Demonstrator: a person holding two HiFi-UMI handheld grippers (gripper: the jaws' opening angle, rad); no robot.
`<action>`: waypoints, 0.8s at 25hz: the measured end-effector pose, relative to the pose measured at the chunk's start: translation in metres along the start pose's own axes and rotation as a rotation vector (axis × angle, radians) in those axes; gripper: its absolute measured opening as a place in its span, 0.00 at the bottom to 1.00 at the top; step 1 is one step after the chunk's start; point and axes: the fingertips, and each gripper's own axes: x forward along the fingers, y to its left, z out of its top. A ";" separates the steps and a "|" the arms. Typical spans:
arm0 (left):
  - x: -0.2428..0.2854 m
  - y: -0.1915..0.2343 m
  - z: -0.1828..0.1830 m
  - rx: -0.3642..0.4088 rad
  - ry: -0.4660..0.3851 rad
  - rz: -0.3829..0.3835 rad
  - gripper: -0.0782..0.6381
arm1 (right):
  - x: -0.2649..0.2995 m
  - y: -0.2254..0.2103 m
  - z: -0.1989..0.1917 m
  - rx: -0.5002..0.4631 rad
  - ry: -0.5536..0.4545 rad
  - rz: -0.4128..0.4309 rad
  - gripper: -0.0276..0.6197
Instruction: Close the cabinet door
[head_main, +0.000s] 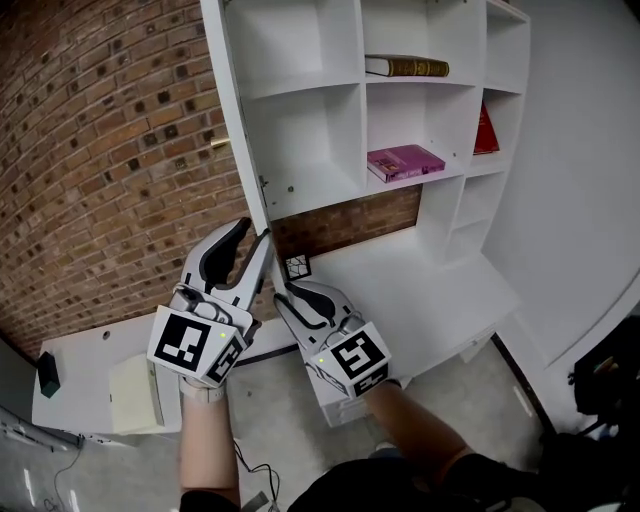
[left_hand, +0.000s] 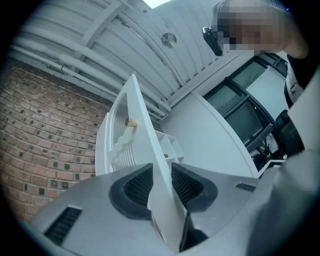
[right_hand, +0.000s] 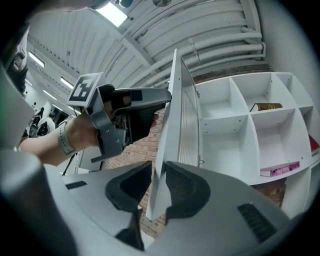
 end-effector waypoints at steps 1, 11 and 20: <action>0.000 0.000 0.000 -0.004 -0.007 -0.009 0.26 | 0.000 0.000 -0.001 -0.002 0.002 -0.011 0.19; 0.001 -0.002 -0.002 -0.063 -0.056 -0.065 0.25 | -0.003 -0.003 -0.012 0.039 0.010 -0.065 0.18; 0.005 -0.004 -0.003 -0.080 -0.087 -0.114 0.25 | -0.004 -0.008 -0.013 0.044 -0.002 -0.079 0.18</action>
